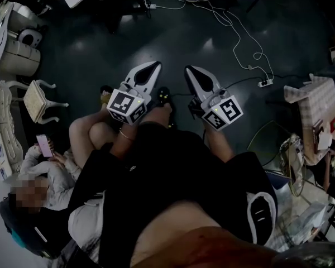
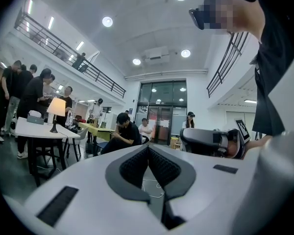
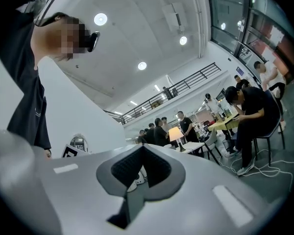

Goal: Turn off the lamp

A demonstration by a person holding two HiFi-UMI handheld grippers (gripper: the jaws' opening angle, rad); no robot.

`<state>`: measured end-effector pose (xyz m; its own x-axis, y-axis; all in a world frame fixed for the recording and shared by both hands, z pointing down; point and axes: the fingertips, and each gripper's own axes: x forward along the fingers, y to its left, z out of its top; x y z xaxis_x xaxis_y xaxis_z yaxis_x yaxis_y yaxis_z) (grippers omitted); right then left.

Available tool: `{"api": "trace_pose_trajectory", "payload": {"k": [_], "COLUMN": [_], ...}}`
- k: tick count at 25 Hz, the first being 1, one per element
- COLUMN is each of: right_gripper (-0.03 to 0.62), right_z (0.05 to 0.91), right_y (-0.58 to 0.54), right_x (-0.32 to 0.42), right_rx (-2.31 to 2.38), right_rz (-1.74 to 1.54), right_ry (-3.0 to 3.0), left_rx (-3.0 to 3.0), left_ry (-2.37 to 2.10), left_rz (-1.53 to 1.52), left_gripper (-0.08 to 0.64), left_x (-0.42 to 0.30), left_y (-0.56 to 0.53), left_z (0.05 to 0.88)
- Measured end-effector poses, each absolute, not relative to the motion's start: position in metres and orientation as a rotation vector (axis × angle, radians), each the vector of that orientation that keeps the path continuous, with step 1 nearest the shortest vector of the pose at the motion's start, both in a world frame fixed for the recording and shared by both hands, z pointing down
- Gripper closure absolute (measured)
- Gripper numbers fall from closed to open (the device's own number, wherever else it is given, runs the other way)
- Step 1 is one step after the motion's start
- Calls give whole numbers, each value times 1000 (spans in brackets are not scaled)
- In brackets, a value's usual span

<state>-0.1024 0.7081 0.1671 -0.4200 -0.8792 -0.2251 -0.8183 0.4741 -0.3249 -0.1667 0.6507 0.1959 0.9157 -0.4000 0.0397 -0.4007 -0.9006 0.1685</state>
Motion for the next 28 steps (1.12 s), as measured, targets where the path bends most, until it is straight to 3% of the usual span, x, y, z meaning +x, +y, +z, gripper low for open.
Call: {"api": "trace_pose_trajectory", "payload": {"k": [28], "right_gripper": [592], "right_z": [184], "right_y": [559], "right_x": [-70], "right_rx": [-1360], "right_rz": [-310], "right_ry": [2466], "left_rx": [2848], "left_ry": [-691], "left_rz": [9], "left_gripper": [552], "left_x": [-129], "left_y": [513], "left_z": [220]}}
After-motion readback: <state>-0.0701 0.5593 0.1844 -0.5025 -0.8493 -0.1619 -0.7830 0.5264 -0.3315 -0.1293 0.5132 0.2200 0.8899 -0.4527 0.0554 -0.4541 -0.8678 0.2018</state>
